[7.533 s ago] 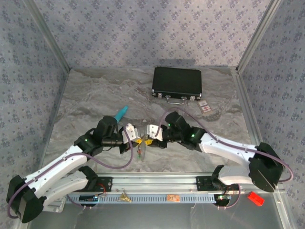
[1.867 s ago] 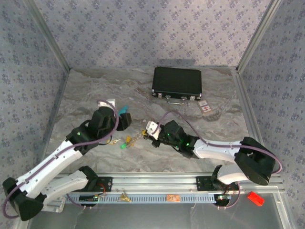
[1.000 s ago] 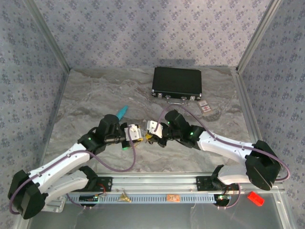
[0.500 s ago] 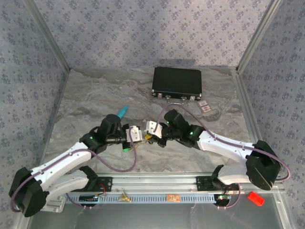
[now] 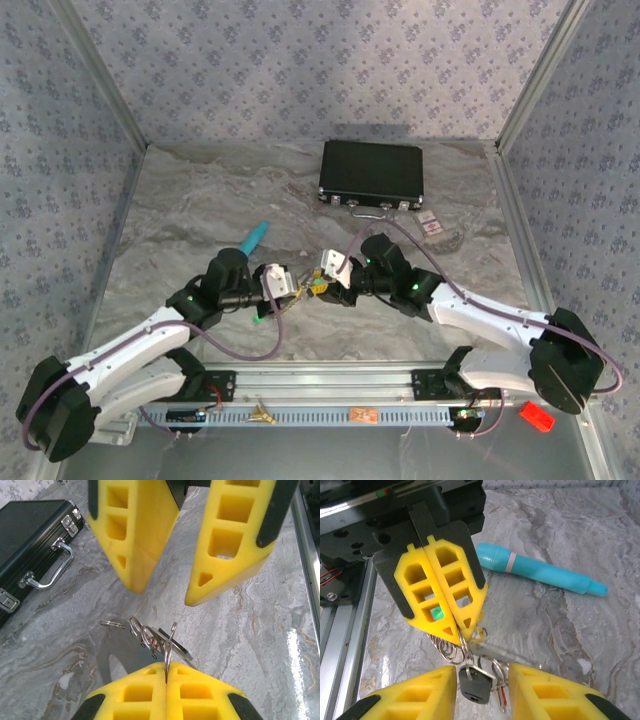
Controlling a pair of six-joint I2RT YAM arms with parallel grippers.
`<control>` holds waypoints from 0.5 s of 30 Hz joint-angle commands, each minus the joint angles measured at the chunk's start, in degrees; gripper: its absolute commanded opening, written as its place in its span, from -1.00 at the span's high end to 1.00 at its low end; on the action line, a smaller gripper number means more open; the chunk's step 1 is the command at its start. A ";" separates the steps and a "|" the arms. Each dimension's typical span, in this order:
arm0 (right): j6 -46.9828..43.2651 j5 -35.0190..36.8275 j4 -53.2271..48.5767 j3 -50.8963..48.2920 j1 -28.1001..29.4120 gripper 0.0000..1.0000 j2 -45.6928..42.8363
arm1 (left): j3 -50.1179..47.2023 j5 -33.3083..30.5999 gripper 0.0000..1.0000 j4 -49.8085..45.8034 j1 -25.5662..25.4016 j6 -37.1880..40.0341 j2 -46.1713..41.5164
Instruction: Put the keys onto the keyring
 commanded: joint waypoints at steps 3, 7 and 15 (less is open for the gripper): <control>2.93 -1.86 4.60 -0.35 0.29 0.32 1.05 | -1.19 1.99 1.00 6.07 0.24 -5.24 -2.27; 3.05 -2.54 5.74 0.23 0.63 0.32 2.85 | -1.58 2.17 1.00 6.19 0.22 -5.70 -2.90; 2.59 -1.15 5.08 0.18 0.91 0.69 3.10 | -1.63 1.30 1.00 5.37 0.30 -5.56 -3.13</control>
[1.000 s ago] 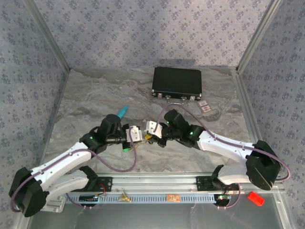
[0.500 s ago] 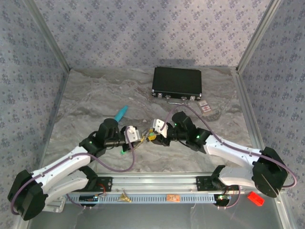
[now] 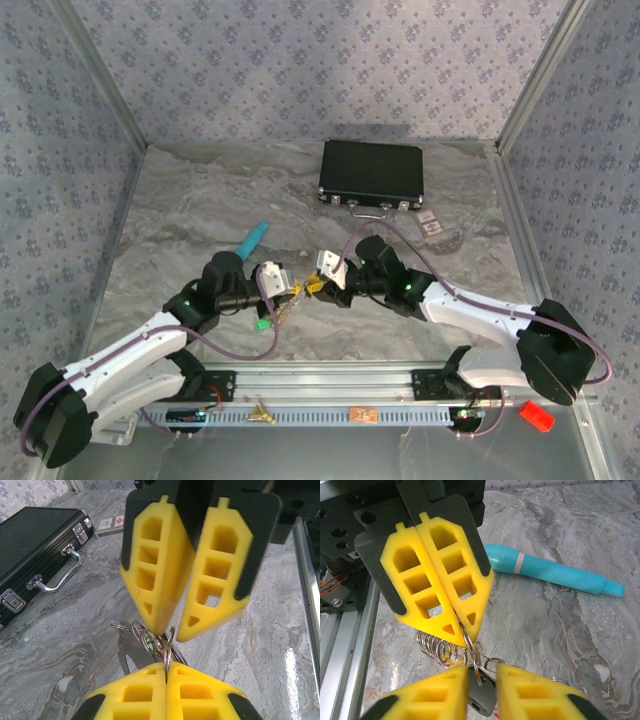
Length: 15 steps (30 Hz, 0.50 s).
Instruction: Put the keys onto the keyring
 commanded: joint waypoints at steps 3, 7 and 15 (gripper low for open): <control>-0.68 1.35 -0.48 0.49 0.33 0.83 -0.84 | -0.21 0.68 1.00 2.40 0.27 -0.92 -1.00; -2.31 4.41 -1.88 0.15 1.14 0.92 -0.37 | -0.60 -0.76 1.00 4.25 0.23 -1.90 -1.42; -4.02 6.79 -2.67 1.62 4.13 0.88 2.58 | -0.65 -1.96 1.00 6.96 0.22 -3.43 -1.81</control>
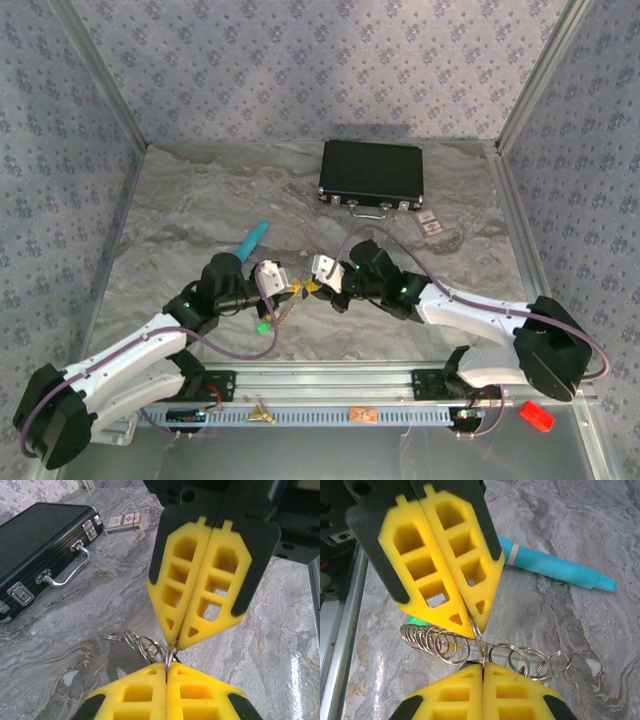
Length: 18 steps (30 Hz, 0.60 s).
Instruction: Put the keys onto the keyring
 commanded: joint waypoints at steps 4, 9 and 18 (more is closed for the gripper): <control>-0.96 1.02 -1.36 0.94 1.13 0.60 0.13 | 0.16 -0.07 1.00 5.42 0.22 -1.23 -1.27; 1.54 0.30 1.85 -0.44 -0.65 0.39 -1.96 | -0.13 0.29 1.00 5.35 0.15 -1.33 -1.33; 3.57 -2.09 5.24 -0.21 -1.38 0.41 -0.82 | -0.23 1.59 1.00 5.97 0.17 -1.70 -1.36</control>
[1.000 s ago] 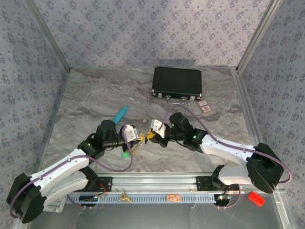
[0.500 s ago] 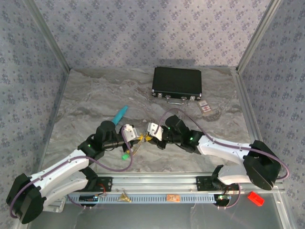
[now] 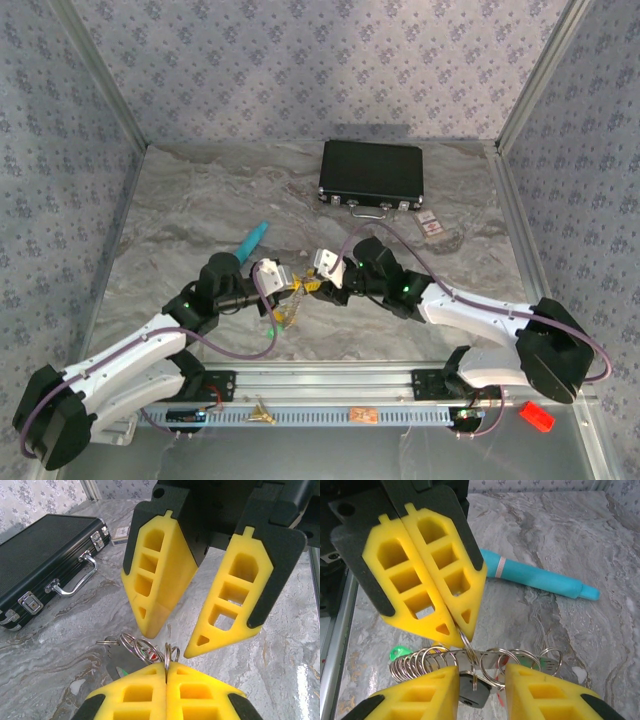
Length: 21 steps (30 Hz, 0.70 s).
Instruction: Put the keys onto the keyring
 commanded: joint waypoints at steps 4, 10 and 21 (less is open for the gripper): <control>2.03 -2.86 3.31 0.36 -0.05 0.53 1.52 | -0.30 1.92 1.00 4.05 0.14 -1.11 -0.94; 2.23 -3.68 4.38 0.94 -0.09 0.85 2.63 | -0.43 2.09 1.00 4.79 0.17 -1.29 -0.94; -5.49 -3.70 -8.16 5.54 -0.05 1.00 0.85 | 3.96 -0.37 0.48 -7.18 0.11 4.65 0.14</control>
